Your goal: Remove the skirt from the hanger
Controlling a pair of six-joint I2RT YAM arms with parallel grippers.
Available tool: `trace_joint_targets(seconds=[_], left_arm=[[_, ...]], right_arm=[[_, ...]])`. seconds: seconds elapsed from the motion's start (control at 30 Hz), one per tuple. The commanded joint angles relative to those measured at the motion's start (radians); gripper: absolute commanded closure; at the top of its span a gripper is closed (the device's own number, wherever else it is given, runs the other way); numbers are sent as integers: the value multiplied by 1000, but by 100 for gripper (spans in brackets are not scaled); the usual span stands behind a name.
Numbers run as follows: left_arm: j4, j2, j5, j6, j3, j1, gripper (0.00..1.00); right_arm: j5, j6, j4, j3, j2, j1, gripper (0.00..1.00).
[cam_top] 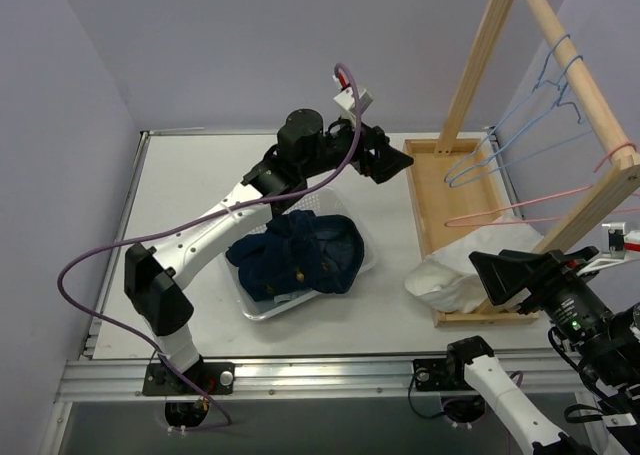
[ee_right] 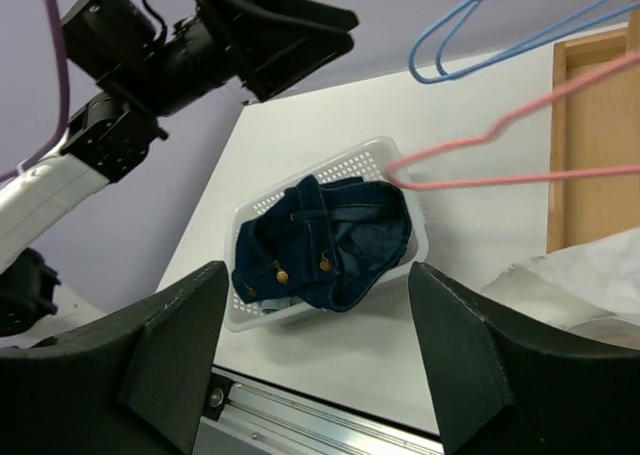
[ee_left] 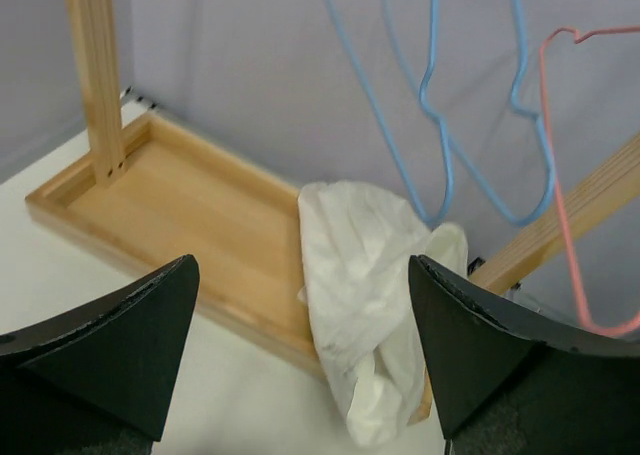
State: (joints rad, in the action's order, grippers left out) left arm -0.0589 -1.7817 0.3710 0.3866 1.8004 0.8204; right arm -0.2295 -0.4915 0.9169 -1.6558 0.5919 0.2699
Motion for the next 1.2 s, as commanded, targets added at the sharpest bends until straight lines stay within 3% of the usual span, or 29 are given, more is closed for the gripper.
trace_joint_targets(seconds=[0.0, 0.17, 0.23, 0.5, 0.67, 1.07, 1.1, 1.13, 1.17], left_arm=[[86, 97, -84, -95, -119, 3, 6], [123, 185, -66, -155, -268, 92, 6], [126, 180, 4, -146, -329, 112, 6], [117, 35, -18, -195, -386, 239, 6], [77, -108, -50, -201, -328, 273, 6], [154, -367, -242, -282, -78, 293, 6], [165, -377, -244, -285, -59, 293, 2], [169, -383, -245, -285, -44, 293, 3], [166, -384, -238, -288, -44, 293, 13]], right_arm=[[73, 22, -7, 33, -3, 11, 30], [131, 7, -35, 73, 2, 23, 25], [115, 8, -49, 79, 3, 25, 25], [98, 10, -53, 53, -10, 32, 25], [98, -4, -41, 50, -37, 38, 25], [163, -48, -6, -4, -79, 107, 25], [173, -59, -6, -4, -89, 115, 25], [183, -64, -1, -4, -95, 129, 25], [205, -68, 2, -2, -107, 138, 25]])
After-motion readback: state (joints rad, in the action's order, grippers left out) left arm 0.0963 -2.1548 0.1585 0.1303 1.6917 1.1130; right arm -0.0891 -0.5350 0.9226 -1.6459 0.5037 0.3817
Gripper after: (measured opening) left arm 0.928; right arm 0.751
